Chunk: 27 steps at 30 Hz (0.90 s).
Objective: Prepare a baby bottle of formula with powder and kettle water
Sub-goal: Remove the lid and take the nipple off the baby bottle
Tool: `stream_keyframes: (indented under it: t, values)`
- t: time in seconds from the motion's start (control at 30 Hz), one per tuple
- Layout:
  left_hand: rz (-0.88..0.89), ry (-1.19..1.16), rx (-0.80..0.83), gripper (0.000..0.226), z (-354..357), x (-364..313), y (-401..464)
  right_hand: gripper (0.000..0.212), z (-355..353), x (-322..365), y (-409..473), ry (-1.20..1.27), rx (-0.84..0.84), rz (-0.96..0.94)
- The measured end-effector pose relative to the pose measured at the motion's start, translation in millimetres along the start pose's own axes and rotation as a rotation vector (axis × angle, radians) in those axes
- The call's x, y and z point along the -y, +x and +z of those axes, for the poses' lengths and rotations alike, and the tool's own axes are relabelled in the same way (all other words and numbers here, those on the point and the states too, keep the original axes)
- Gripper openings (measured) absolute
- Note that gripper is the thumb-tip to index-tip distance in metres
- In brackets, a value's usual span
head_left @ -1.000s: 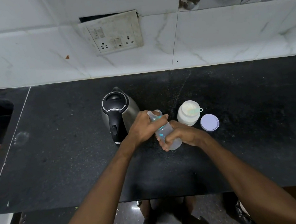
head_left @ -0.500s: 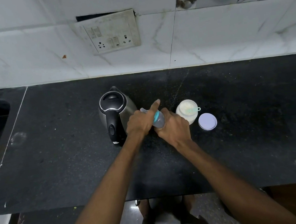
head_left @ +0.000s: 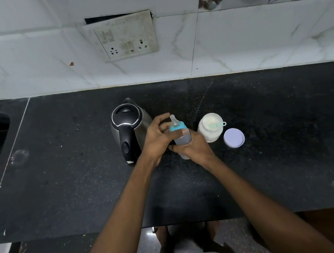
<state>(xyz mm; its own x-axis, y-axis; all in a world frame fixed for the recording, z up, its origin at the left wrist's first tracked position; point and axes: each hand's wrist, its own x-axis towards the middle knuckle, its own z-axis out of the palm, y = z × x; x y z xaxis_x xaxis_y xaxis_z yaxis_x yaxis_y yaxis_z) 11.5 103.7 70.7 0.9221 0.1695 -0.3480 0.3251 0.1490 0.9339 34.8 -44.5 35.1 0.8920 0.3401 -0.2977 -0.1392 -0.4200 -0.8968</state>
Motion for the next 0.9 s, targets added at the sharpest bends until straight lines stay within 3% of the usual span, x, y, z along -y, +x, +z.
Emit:
stream_keyframes:
  t: [0.17,0.27,0.43,0.7,0.8,0.9]
  values:
    - [0.003,0.061,-0.101,0.066,17,7,-5,0.041,8,-1,-6,-0.025,0.035,0.029]
    - [-0.041,0.043,-0.01,0.074,19,16,-5,0.035,14,-2,-9,-0.023,0.019,0.041]
    - [-0.043,0.001,0.15,0.055,3,25,-11,0.043,12,-18,-11,0.029,0.005,0.079]
    - [-0.006,-0.075,-0.125,0.046,4,24,-12,0.063,12,-35,-11,-0.02,-0.058,0.079]
    - [-0.032,-0.146,-0.147,0.049,4,21,-10,0.06,10,-40,-15,0.002,-0.07,0.062]
    - [-0.09,-0.198,-0.155,0.036,1,31,-5,0.053,4,-45,-19,0.042,-0.041,0.061]
